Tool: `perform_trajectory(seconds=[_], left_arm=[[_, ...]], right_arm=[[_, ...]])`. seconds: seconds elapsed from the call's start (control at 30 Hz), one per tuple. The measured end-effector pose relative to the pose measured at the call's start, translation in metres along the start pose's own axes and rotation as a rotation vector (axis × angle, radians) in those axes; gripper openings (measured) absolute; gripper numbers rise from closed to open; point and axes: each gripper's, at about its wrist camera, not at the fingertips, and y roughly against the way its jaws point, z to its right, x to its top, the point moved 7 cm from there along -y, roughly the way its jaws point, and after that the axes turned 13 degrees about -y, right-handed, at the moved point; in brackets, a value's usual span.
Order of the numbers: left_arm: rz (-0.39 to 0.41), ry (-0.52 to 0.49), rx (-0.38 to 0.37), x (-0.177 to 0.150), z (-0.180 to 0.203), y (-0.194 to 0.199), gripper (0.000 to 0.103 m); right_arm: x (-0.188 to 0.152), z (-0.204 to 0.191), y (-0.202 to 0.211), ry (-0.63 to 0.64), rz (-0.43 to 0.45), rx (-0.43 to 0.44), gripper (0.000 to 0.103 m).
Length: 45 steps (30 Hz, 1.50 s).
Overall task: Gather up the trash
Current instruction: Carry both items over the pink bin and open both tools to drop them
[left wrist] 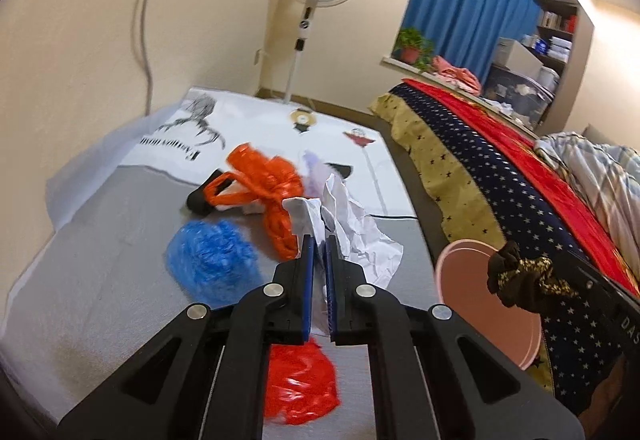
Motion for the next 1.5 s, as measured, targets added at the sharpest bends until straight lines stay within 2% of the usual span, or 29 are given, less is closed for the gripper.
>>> perform_trajectory(seconds=[0.2, 0.37, 0.6, 0.97, 1.5], left_arm=[[0.034, -0.066, -0.033, 0.013, 0.029, 0.007, 0.006], [0.041, -0.105, -0.033, 0.016, 0.051, 0.007, 0.006], [0.032, -0.128, -0.076, 0.016, 0.076, -0.001, 0.006], [0.045, -0.188, -0.139, 0.022, 0.121, -0.012, 0.006], [0.024, -0.235, -0.205, 0.018, 0.163, -0.038, 0.006]], right_arm=[[0.012, 0.014, 0.021, -0.029, 0.043, -0.023, 0.003], [0.022, 0.028, 0.039, -0.041, 0.082, -0.054, 0.003], [0.033, 0.056, 0.05, -0.093, 0.1, -0.11, 0.003], [0.047, 0.101, 0.054, -0.172, 0.133, -0.2, 0.003], [0.05, 0.127, 0.04, -0.201, 0.124, -0.28, 0.003]])
